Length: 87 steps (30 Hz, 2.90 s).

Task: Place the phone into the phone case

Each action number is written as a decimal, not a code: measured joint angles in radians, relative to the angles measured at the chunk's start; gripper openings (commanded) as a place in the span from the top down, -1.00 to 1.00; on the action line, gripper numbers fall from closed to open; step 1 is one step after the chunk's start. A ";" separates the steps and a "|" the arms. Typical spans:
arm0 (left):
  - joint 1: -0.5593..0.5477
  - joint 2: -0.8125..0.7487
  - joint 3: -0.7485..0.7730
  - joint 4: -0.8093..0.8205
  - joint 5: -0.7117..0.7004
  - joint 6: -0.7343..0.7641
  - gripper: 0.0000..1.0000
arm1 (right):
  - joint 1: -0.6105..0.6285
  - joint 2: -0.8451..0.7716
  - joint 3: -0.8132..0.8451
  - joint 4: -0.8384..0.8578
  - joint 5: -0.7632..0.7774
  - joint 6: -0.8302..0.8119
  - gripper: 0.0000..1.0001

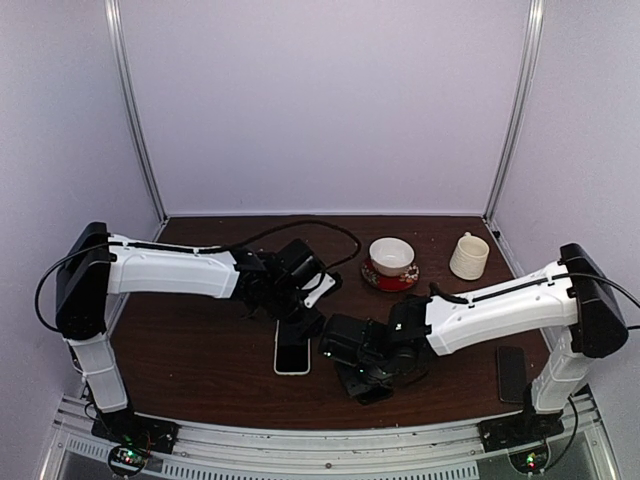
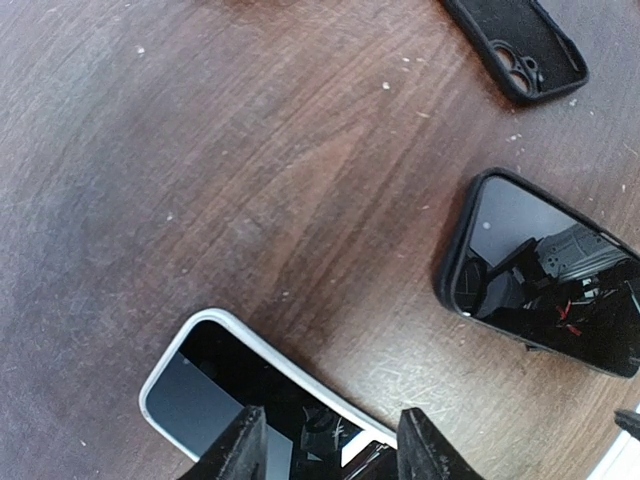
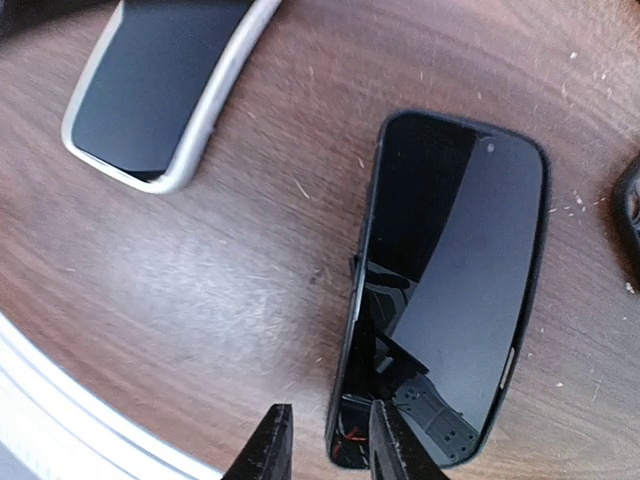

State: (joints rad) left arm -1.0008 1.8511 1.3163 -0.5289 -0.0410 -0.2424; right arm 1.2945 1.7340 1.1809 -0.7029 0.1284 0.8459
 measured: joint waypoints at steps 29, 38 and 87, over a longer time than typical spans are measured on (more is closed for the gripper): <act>0.045 -0.022 -0.023 0.011 0.008 -0.018 0.01 | 0.048 0.166 0.053 -0.108 0.098 0.070 0.92; 0.045 -0.022 -0.023 0.011 0.007 -0.018 0.00 | 0.042 0.144 0.056 -0.103 0.094 0.020 0.10; 0.045 -0.023 -0.060 0.033 0.142 -0.066 -0.04 | -0.212 0.106 -0.045 0.103 -0.087 -0.085 0.04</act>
State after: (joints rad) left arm -0.9554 1.8282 1.2564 -0.4957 0.1009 -0.3084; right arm 1.0821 1.8400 1.1358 -0.5999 0.0410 0.7609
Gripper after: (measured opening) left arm 0.517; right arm 0.757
